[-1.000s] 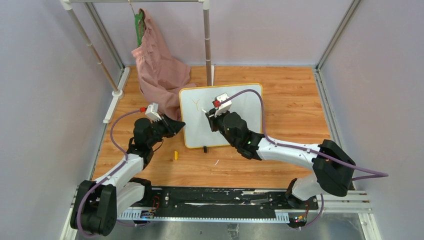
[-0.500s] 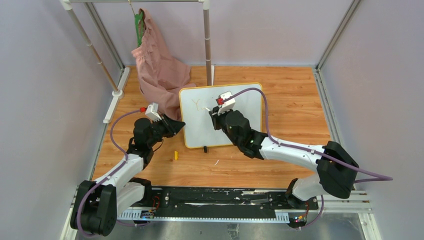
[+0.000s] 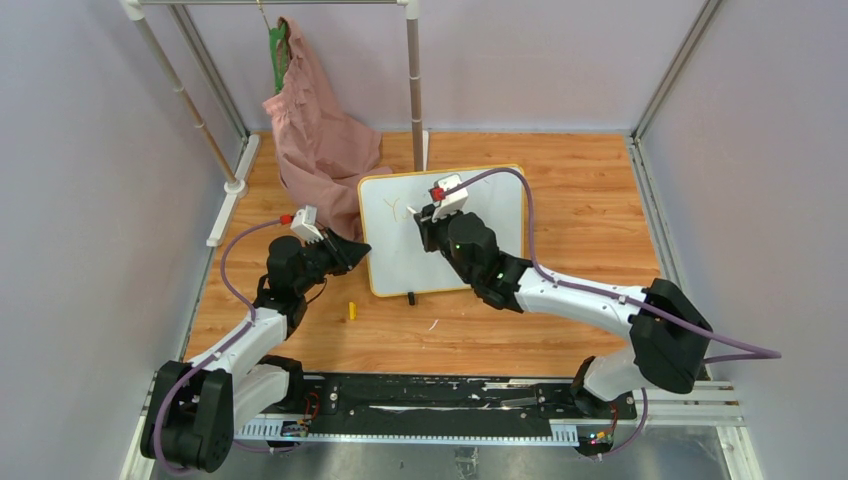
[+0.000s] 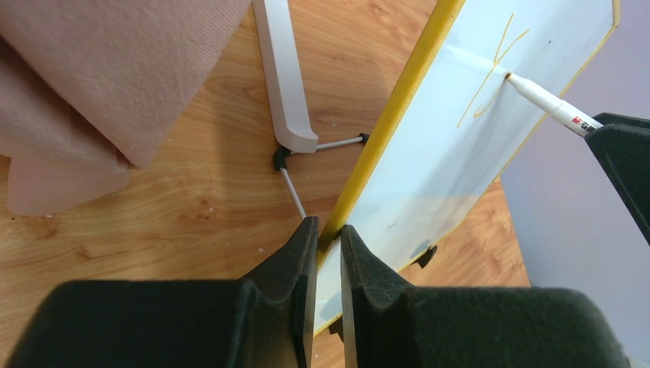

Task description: Write a sentence on the whiteboard

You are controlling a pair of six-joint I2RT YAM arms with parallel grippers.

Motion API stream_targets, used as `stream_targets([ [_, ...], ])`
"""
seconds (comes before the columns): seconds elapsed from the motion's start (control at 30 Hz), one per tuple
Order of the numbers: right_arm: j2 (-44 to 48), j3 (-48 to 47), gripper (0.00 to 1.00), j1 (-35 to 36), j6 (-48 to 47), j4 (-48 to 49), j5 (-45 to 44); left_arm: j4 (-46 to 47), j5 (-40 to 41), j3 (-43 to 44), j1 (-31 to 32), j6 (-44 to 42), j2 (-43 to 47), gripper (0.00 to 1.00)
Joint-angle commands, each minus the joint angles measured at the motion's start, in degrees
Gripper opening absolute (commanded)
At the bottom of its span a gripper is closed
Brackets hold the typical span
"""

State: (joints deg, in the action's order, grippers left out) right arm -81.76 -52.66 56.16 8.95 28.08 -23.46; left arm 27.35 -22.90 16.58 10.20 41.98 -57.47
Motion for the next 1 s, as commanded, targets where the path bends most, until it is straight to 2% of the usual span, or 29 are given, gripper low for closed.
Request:
stream_targets([
  [0.0,-1.50,-2.05,0.00,-1.05,-0.93,-0.41,0.56,1.12,-0.66,-0.48,-0.18,0.21,0.92,0.00],
  [0.43,-1.15,-0.50,0.00,-0.88,0.85,-1.66,3.24,1.12,-0.66,-0.47,-0.18,0.21,0.96,0.00],
  [0.97,1.51,2.10,0.00,-0.63,1.70,-3.11,2.03,1.12,-0.64,-0.51,-0.18,0.30,1.19,0.00],
])
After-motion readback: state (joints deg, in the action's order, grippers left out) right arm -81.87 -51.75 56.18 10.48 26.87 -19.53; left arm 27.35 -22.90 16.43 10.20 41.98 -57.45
